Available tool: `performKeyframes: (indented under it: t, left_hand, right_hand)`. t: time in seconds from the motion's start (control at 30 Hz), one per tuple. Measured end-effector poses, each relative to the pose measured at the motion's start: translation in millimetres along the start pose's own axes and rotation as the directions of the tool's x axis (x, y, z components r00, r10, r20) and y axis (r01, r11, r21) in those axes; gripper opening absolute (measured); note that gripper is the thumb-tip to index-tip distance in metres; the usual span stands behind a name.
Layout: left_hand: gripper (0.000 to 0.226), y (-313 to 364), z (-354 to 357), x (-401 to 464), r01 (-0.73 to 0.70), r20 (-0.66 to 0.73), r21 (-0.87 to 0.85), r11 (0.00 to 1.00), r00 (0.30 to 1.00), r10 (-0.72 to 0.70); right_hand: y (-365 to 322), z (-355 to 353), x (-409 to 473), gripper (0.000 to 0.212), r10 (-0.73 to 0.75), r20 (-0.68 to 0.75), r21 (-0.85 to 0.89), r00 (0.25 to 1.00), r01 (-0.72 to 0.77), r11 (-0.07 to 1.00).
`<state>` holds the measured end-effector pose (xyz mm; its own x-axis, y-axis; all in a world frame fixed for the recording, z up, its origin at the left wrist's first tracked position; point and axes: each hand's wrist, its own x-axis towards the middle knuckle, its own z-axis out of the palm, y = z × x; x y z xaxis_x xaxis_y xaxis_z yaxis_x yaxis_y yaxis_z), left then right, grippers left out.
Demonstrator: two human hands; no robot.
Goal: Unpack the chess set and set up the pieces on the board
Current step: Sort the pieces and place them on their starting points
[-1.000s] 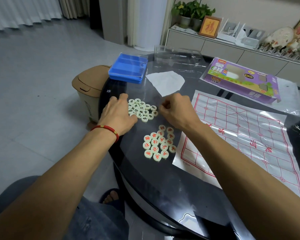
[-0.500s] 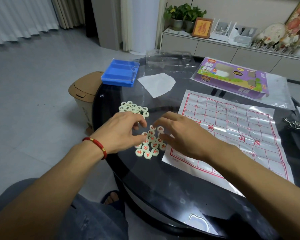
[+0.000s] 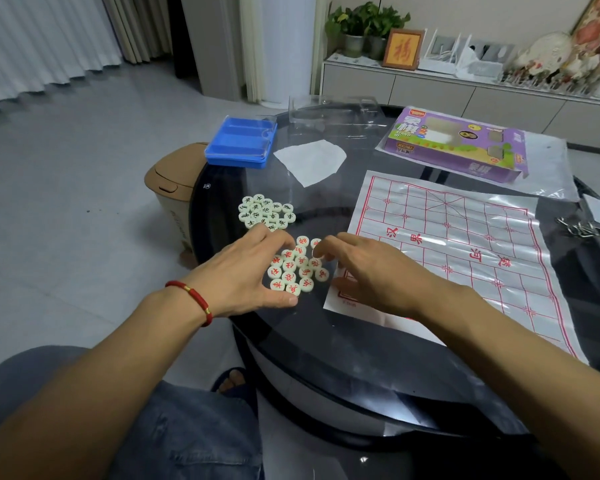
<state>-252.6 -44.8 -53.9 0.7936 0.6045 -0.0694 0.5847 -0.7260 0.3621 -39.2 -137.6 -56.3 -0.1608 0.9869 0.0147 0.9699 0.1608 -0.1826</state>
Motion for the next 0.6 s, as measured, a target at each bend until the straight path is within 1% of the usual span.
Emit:
performKeyframes:
  t: [0.07,0.23,0.4,0.5,0.6]
  left_hand:
    - [0.076,2.6,-0.5,-1.0,0.005,-0.016,0.004,1.000,1.000,-0.005]
    - [0.078,6.2,-1.9,1.9,0.029,-0.016,0.046,0.999,0.999,-0.028]
    - [0.087,10.2,-4.5,3.9,0.055,-0.054,0.056,0.997,0.997,-0.052]
    - [0.088,16.4,-5.8,7.5,0.059,-0.094,0.074,0.995,0.994,-0.052]
    - [0.083,21.4,-3.9,13.1,0.059,-0.154,0.061,0.996,0.987,-0.049]
  right_hand:
    - [-0.5,1.2,-0.2,0.047,-0.024,-0.022,-0.008,0.999,0.024,1.000]
    - [-5.8,8.4,-2.4,0.035,-0.076,-0.083,-0.071,0.994,0.070,0.995]
    - [-7.4,4.9,-4.9,0.030,-0.089,-0.086,-0.039,0.992,0.086,0.996]
    - [-9.8,4.9,-2.1,0.029,-0.062,-0.091,-0.021,0.994,0.061,0.998]
    - [-13.6,4.8,2.8,0.028,-0.041,-0.090,-0.027,0.995,0.038,0.999]
